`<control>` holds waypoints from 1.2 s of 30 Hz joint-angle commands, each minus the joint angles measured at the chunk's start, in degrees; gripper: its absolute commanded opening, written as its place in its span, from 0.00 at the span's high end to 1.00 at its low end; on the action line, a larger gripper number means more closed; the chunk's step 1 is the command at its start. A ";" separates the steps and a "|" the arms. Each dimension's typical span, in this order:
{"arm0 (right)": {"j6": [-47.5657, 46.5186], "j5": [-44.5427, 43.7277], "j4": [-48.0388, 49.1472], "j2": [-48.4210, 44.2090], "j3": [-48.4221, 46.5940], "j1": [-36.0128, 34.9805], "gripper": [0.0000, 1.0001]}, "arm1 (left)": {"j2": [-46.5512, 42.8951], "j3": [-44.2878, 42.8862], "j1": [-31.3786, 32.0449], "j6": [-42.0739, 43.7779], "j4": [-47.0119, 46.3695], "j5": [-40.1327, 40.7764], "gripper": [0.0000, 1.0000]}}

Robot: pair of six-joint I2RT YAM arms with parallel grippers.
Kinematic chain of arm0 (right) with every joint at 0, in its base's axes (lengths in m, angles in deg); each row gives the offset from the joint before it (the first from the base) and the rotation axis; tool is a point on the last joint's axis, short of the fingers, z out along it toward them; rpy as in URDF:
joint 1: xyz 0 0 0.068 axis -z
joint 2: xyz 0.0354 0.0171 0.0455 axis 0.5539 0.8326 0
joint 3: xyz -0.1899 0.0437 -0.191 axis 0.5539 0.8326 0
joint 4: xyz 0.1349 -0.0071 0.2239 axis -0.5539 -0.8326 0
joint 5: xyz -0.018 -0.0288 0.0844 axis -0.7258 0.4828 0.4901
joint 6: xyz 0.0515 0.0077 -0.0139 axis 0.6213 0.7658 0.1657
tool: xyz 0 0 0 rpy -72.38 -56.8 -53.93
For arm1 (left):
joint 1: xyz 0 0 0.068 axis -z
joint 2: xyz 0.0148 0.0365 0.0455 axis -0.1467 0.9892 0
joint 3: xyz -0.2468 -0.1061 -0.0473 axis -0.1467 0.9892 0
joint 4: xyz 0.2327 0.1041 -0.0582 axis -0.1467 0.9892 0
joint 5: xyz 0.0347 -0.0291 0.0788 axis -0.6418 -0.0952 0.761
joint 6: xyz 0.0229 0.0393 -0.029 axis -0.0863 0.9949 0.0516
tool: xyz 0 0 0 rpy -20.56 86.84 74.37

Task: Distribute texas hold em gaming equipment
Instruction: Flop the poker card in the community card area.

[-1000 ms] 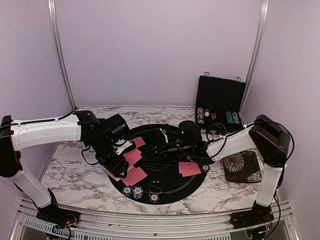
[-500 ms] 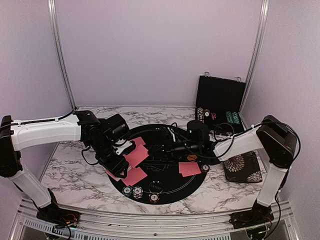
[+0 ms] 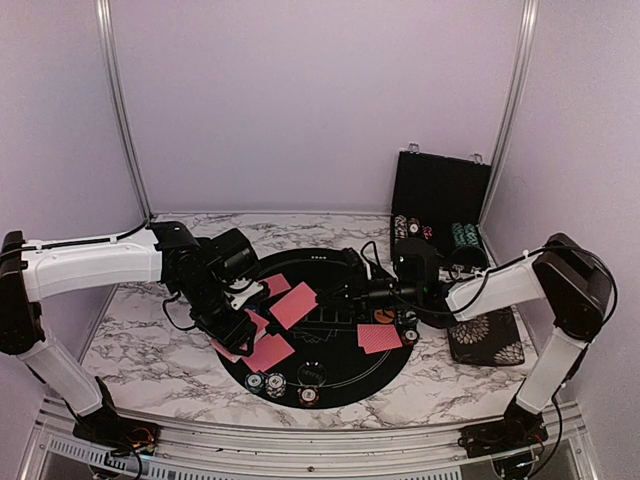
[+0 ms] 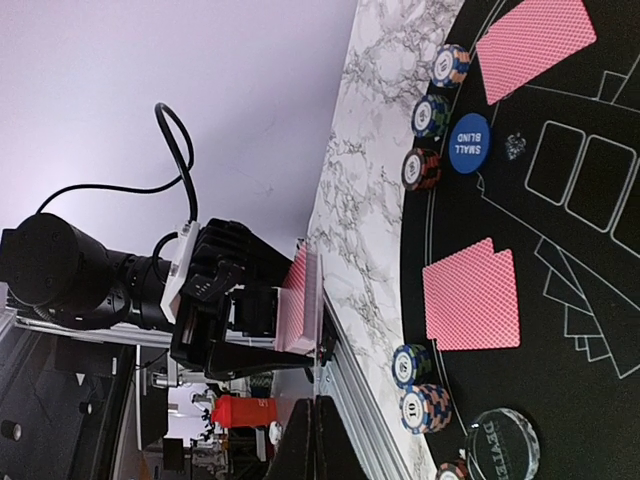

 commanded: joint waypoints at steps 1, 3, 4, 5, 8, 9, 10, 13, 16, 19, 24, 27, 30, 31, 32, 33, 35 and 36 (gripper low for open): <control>-7.23 -1.82 -5.95 -2.90 0.02 2.46 1.00 | -2.15 0.93 -0.87 -0.47 0.31 0.29 0.49; -11.02 -3.39 -9.59 -3.76 -0.01 3.66 1.00 | -2.33 1.17 -1.39 -0.40 0.32 0.13 0.49; -13.10 -4.19 -11.47 -4.10 -0.17 4.17 1.00 | -2.47 1.28 -1.53 -0.33 0.32 0.01 0.49; -15.43 -5.32 -13.58 -4.76 -0.60 4.65 1.00 | -2.57 1.37 -1.71 -0.22 0.34 -0.06 0.49; -23.54 -10.24 -21.00 -6.17 -2.69 5.21 1.00 | -2.82 1.57 -2.36 -0.15 0.41 -0.16 0.49; -25.85 -11.80 -23.14 -6.52 -3.47 5.23 1.00 | -2.85 1.57 -2.58 -0.20 0.41 -0.24 0.49; -28.86 -13.50 -24.99 -6.86 -4.28 5.25 1.00 | -2.91 1.66 -2.80 -0.21 0.41 -0.25 0.49; -35.35 -18.78 -29.22 -7.77 -6.22 5.23 1.00 | -2.91 1.99 -3.45 -0.23 0.41 -0.44 0.49; -41.66 -23.95 -32.62 -8.75 -8.14 5.22 1.00 | -3.14 2.16 -3.86 -0.20 0.41 -0.44 0.49; -47.51 -27.49 -33.03 -9.61 -8.81 5.20 1.00 | -3.33 2.40 -4.14 -0.14 0.40 -0.58 0.49; -56.68 -33.21 -31.97 -9.51 -9.99 2.66 1.00 | -3.44 2.78 -4.46 -0.12 0.41 -0.58 0.49; -64.16 -41.23 -31.94 -8.16 -11.85 -1.87 1.00 | -3.77 3.21 -4.70 -0.44 0.41 -0.44 0.49; -70.65 -47.15 -31.94 -5.27 -14.75 -5.14 1.00 | -4.13 3.41 -4.89 -0.71 0.47 -0.43 0.49; -72.22 -48.56 -31.33 -4.43 -15.13 -5.95 1.00 | -4.28 3.49 -4.92 -0.80 0.49 -0.44 0.49; -73.86 -49.55 -30.45 -3.52 -15.30 -6.58 1.00 | -4.44 3.55 -4.95 -0.90 0.45 -0.42 0.49; -75.25 -50.42 -29.31 -2.89 -15.26 -7.24 1.00 | -4.52 3.71 -5.01 -0.93 0.49 -0.42 0.49; -78.15 -51.54 -27.57 -1.54 -15.45 -8.40 1.00 | -4.75 3.89 -5.13 -1.10 0.49 -0.36 0.49; -79.63 -52.20 -26.58 -0.72 -15.56 -9.06 1.00 | -4.86 3.94 -5.08 -1.16 0.45 -0.41 0.49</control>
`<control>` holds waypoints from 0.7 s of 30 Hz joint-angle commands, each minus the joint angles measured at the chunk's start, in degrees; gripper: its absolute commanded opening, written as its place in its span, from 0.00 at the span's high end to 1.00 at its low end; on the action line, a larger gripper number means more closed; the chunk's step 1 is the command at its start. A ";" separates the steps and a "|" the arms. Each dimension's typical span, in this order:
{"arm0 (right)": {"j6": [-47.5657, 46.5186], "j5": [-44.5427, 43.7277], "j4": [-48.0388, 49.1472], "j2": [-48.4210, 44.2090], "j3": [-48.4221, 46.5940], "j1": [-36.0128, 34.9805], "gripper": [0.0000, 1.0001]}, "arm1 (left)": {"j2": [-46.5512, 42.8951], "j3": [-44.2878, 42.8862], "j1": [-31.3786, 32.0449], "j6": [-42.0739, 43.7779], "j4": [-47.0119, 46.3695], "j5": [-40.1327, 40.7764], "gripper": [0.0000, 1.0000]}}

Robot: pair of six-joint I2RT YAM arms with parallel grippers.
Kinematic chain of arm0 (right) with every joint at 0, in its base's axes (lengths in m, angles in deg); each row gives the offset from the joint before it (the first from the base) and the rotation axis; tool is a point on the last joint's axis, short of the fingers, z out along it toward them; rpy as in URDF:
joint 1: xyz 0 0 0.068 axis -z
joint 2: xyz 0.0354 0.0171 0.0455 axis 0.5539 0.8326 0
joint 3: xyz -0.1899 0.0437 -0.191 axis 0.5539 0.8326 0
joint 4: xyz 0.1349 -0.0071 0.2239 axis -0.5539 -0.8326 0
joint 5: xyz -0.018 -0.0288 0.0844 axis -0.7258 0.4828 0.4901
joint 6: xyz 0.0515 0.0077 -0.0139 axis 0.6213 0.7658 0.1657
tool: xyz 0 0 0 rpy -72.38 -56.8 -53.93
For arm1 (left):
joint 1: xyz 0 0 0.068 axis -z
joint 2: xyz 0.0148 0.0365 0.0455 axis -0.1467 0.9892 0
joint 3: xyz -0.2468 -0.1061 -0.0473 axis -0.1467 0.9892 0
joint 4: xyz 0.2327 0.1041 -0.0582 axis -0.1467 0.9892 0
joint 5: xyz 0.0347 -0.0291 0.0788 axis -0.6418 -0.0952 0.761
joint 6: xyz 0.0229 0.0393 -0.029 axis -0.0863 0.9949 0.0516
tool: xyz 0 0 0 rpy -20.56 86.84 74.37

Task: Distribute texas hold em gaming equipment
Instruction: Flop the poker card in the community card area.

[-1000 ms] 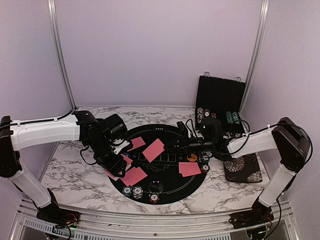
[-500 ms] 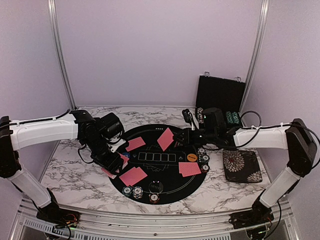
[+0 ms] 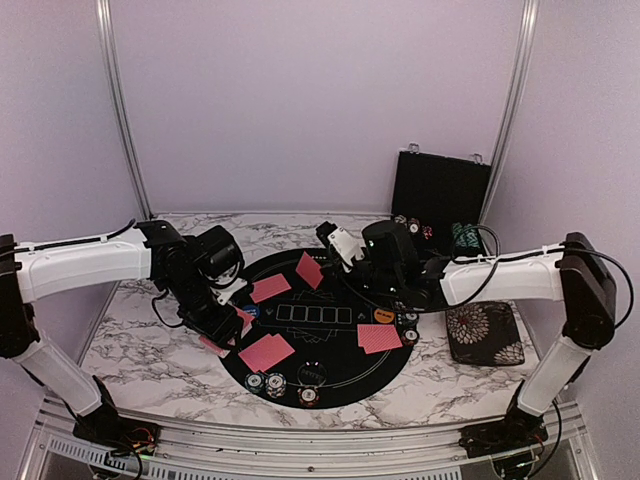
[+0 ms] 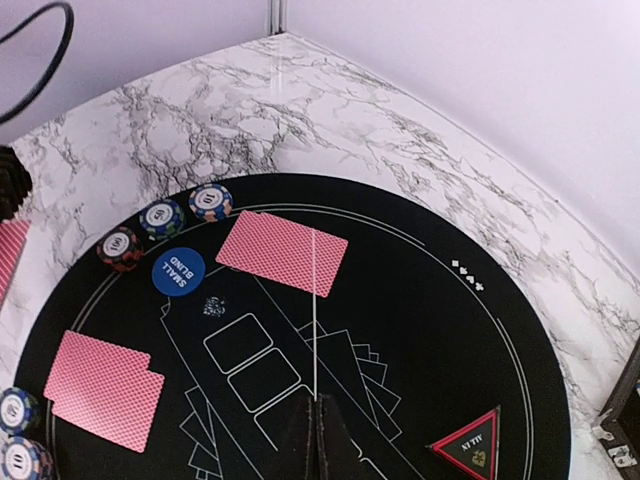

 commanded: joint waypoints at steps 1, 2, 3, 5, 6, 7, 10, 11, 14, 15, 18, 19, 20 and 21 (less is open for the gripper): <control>-10.91 -7.13 3.92 3.55 -1.79 -2.31 1.00 | -2.34 0.60 -0.39 -0.72 0.51 -0.31 0.49; -12.28 -7.80 4.18 4.46 -2.09 -2.95 1.00 | -2.37 0.65 -0.42 -0.72 0.58 -0.21 0.49; -13.77 -8.92 4.30 5.37 -2.55 -3.70 1.00 | -2.32 0.59 -0.42 -0.74 0.67 -0.26 0.49; -16.67 -10.43 5.34 6.75 -3.02 -4.86 1.00 | -2.50 0.62 -0.45 -0.81 0.74 -0.28 0.49; -17.81 -10.83 5.95 7.39 -3.16 -5.33 1.00 | -2.64 0.67 -0.49 -0.85 0.75 -0.22 0.49; -18.77 -11.17 6.25 8.06 -3.57 -5.73 1.00 | -2.61 0.71 -0.49 -0.79 0.76 -0.18 0.49; -20.81 -11.35 7.21 10.17 -4.42 -6.97 1.00 | -2.69 0.71 -0.51 -0.87 0.76 -0.18 0.49; -21.49 -11.48 7.68 10.98 -4.57 -7.50 1.00 | -2.70 0.74 -0.58 -0.84 0.80 -0.12 0.49; -23.65 -12.82 9.49 12.49 -4.87 -9.37 1.00 | -2.69 0.77 -0.61 -0.79 0.88 -0.12 0.49; -24.26 -13.46 9.87 13.02 -4.96 -9.90 1.00 | -2.67 0.74 -0.61 -0.75 0.89 -0.19 0.49; -25.77 -14.04 10.92 14.53 -5.05 -10.81 1.00 | -2.80 0.65 -0.69 -0.80 0.99 -0.12 0.49; -26.27 -14.15 11.27 14.98 -4.99 -10.99 1.00 | -2.84 0.65 -0.75 -0.79 1.04 -0.24 0.49; -26.60 -14.32 11.61 15.37 -4.98 -11.10 1.00 | -2.82 0.71 -0.75 -0.83 1.06 -0.23 0.49; -27.04 -14.38 12.15 15.72 -4.82 -11.21 1.00 | -2.84 0.71 -0.71 -0.81 1.07 -0.21 0.49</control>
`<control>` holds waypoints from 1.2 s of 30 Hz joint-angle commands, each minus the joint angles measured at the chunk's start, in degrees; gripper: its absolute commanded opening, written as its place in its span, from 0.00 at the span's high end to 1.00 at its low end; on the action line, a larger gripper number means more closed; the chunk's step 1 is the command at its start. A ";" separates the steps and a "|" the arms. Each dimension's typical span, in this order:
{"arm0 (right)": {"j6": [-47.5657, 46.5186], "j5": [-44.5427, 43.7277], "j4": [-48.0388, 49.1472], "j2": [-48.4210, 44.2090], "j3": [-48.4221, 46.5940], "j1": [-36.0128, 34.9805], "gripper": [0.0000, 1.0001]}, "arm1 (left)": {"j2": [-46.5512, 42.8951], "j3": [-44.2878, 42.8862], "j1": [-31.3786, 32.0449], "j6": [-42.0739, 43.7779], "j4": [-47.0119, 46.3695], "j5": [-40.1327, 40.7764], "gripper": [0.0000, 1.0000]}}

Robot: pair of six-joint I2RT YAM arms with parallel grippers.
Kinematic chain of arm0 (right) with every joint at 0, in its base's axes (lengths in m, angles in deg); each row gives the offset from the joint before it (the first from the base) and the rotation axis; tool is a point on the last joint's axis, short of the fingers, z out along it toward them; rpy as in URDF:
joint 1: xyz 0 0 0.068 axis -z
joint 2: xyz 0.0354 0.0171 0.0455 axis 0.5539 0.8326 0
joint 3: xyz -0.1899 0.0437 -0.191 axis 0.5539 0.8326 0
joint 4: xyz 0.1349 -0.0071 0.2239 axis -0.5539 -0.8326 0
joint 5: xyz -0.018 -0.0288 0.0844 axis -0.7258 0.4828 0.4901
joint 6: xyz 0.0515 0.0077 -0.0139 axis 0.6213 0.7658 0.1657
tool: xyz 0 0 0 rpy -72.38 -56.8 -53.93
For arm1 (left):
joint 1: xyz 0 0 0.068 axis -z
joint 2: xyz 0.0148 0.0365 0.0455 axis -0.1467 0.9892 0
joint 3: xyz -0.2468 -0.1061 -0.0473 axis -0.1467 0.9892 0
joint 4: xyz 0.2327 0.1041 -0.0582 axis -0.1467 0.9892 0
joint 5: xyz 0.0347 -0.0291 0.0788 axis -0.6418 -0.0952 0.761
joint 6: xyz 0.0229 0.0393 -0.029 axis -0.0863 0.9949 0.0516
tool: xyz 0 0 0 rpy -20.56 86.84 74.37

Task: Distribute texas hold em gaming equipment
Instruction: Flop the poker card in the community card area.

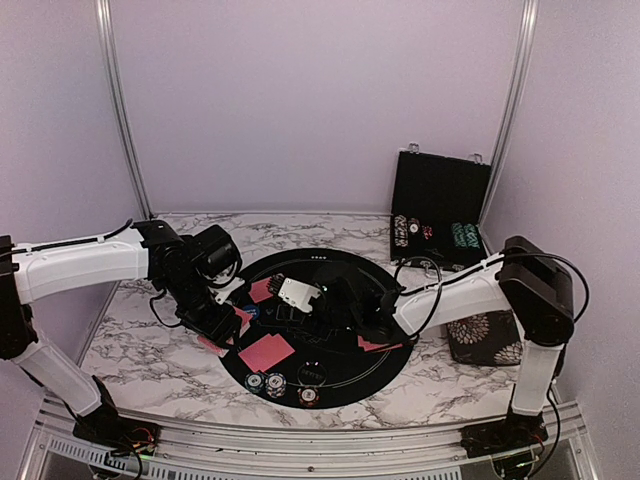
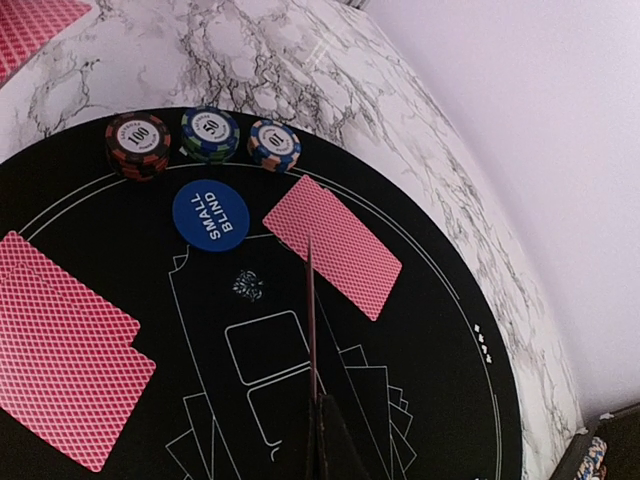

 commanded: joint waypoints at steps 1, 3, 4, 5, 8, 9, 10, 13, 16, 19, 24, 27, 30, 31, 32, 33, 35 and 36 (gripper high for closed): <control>-3.72 -2.08 4.18 2.04 -1.61 -0.95 1.00 | -1.97 0.35 -0.36 -0.02 1.02 -0.22 0.49; -5.11 -3.24 5.49 2.78 -1.37 -1.49 1.00 | -1.89 0.36 -0.35 -0.11 1.02 -0.33 0.49; -5.86 -4.09 6.09 3.23 -1.31 -1.79 1.00 | -1.92 0.30 -0.34 -0.07 0.98 -0.25 0.49; -6.45 -4.86 6.73 3.61 -1.27 -2.13 1.00 | -1.90 0.23 -0.34 -0.06 1.02 -0.28 0.49; -7.60 -5.82 8.36 4.18 -0.63 -2.65 1.00 | -1.97 0.23 -0.34 -0.06 1.02 -0.27 0.49; -7.86 -5.99 8.66 4.40 -0.61 -2.65 1.00 | -1.97 0.27 -0.34 0.01 1.02 -0.28 0.49; -8.14 -6.28 8.73 4.74 -0.64 -2.74 1.00 | -1.97 0.38 -0.35 0.02 1.02 -0.35 0.49; -8.75 -6.20 9.42 5.37 -0.27 -2.72 1.00 | -1.81 0.36 -0.36 -0.03 1.02 -0.40 0.49; -9.05 -6.17 9.45 6.42 -0.62 -2.76 1.00 | -1.65 0.36 -0.41 0.01 1.02 -0.53 0.49; -8.89 -6.34 9.81 7.17 -0.65 -2.81 1.00 | -1.66 0.28 -0.34 0.01 1.02 -0.53 0.49; -7.77 -6.17 9.34 7.61 -0.56 -2.94 1.00 | -1.22 0.20 -0.34 0.12 1.02 -0.72 0.49; -6.77 -6.05 9.04 7.95 -0.33 -3.01 1.00 | -1.05 0.02 -0.34 0.25 1.02 -0.75 0.49; -5.79 -5.68 8.74 7.83 0.01 -3.20 0.94 | -0.97 -0.07 -0.34 0.32 1.02 -0.77 0.49; -5.31 -5.43 8.56 7.70 0.17 -3.27 0.91 | -0.98 -0.08 -0.34 0.36 1.00 -0.80 0.49; -4.89 -5.24 8.31 7.64 0.22 -3.36 0.88 | -1.00 -0.06 -0.36 0.33 1.00 -0.75 0.49; -4.45 -4.97 8.07 7.52 0.23 -3.44 0.86 | -0.95 -0.07 -0.34 0.34 1.02 -0.79 0.49; -3.65 -4.33 7.41 7.56 0.19 -3.46 0.83 | -0.90 -0.07 -0.34 0.42 0.94 -0.77 0.49; -3.19 -4.08 7.06 7.52 0.27 -3.47 0.83 | -0.85 -0.08 -0.34 0.40 0.94 -0.73 0.49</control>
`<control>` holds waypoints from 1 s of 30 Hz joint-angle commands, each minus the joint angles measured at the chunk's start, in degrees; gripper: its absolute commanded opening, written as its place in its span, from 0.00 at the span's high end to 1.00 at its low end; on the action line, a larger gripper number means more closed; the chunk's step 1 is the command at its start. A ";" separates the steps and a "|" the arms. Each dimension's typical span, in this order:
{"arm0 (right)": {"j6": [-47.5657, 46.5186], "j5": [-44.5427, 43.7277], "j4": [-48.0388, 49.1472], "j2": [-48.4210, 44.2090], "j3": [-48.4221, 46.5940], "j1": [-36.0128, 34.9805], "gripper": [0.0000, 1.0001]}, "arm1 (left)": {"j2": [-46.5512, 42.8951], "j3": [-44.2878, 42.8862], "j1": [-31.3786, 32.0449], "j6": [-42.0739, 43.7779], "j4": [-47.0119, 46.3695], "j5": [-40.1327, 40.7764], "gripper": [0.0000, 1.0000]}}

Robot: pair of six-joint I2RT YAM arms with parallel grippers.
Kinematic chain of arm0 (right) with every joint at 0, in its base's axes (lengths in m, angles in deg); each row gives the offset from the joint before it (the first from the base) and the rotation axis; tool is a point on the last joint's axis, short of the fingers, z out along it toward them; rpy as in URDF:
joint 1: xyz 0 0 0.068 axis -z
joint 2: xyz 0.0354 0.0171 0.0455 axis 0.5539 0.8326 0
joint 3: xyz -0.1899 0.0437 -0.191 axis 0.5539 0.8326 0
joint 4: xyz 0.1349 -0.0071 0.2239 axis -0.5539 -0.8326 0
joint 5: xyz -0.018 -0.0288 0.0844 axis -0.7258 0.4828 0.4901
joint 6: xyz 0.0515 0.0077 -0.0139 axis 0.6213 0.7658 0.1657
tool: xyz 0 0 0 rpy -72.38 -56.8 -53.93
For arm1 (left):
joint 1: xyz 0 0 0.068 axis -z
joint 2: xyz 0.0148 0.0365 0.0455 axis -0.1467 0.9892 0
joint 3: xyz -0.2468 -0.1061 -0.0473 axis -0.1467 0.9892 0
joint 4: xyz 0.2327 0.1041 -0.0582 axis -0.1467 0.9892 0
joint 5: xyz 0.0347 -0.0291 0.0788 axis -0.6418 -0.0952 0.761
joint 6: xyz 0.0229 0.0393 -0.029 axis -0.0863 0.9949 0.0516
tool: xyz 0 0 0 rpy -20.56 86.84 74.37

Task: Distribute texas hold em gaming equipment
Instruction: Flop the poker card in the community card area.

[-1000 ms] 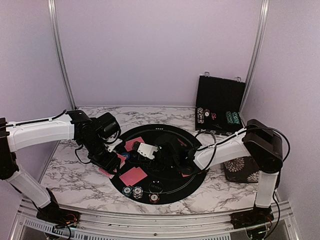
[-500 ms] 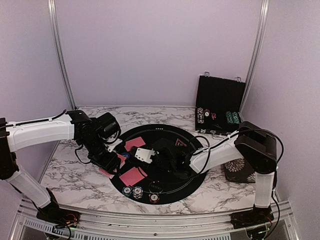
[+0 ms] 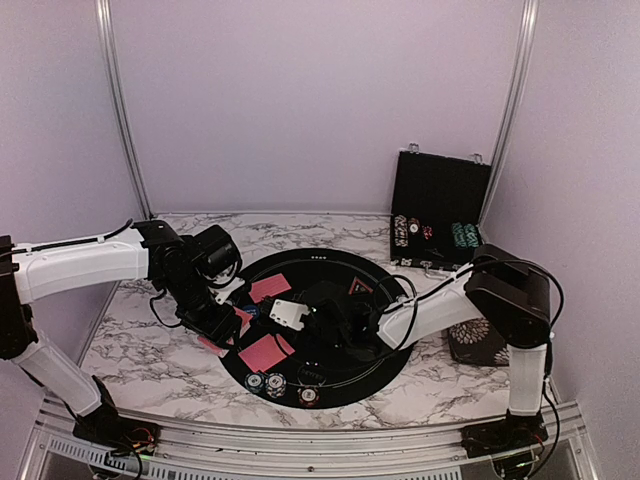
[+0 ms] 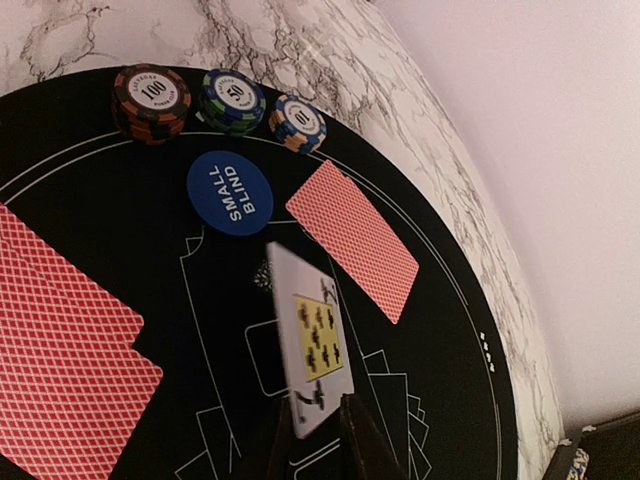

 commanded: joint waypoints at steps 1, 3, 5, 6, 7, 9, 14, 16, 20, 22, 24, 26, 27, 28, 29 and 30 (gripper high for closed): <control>3.19 1.29 -0.78 0.33 0.13 -0.74 0.83 | -0.88 -0.12 -0.34 0.39 0.94 -0.66 0.49; 4.50 2.23 -1.51 -0.02 0.26 -0.85 0.80 | -0.95 -0.12 -0.34 0.45 0.93 -0.62 0.49; 5.88 3.54 -2.55 -0.41 0.28 -0.97 0.78 | -0.96 -0.01 -0.35 0.39 0.89 -0.62 0.49; 6.66 3.84 -2.97 -0.66 0.34 -1.10 0.77 | -0.95 0.01 -0.34 0.46 0.81 -0.66 0.49; 7.38 4.21 -3.44 -0.89 0.36 -1.13 0.77 | -0.93 0.01 -0.34 0.43 0.84 -0.77 0.49; 9.40 4.82 -4.51 -1.69 0.51 -1.13 0.75 | -0.96 0.01 -0.34 0.52 0.85 -0.74 0.49; 15.44 7.10 -6.66 -5.07 0.91 -0.40 0.70 | -1.10 0.10 -0.38 0.40 0.72 -0.81 0.49; 17.26 7.36 -7.48 -6.39 1.00 -0.18 0.69 | -1.15 0.27 -0.37 0.40 0.67 -0.81 0.49; 20.91 9.00 -8.56 -9.06 1.74 0.48 0.65 | -1.25 0.14 -0.34 0.50 0.58 -0.90 0.49; 23.27 10.00 -9.51 -10.29 1.93 1.29 0.64 | -1.11 0.10 -0.34 0.47 0.58 -0.89 0.49; 25.96 11.87 -10.66 -11.58 2.12 2.42 0.64 | -1.07 0.20 -0.34 0.51 0.58 -0.90 0.49; 28.78 13.92 -12.03 -13.05 2.41 3.70 0.61 | -0.95 0.18 -0.34 0.66 0.66 -0.75 0.49; 30.37 15.16 -12.67 -13.84 2.57 4.41 0.59 | -0.93 0.11 -0.34 0.65 0.67 -0.73 0.49; 31.71 16.74 -13.43 -14.67 2.68 5.17 0.59 | -0.95 0.11 -0.35 0.69 0.67 -0.79 0.49; 33.61 17.80 -14.13 -15.84 2.81 5.88 0.58 | -0.94 0.02 -0.35 0.66 0.66 -0.77 0.49; 35.18 20.26 -14.75 -16.51 3.01 6.45 0.56 | -0.91 -0.07 -0.38 0.72 0.67 -0.71 0.49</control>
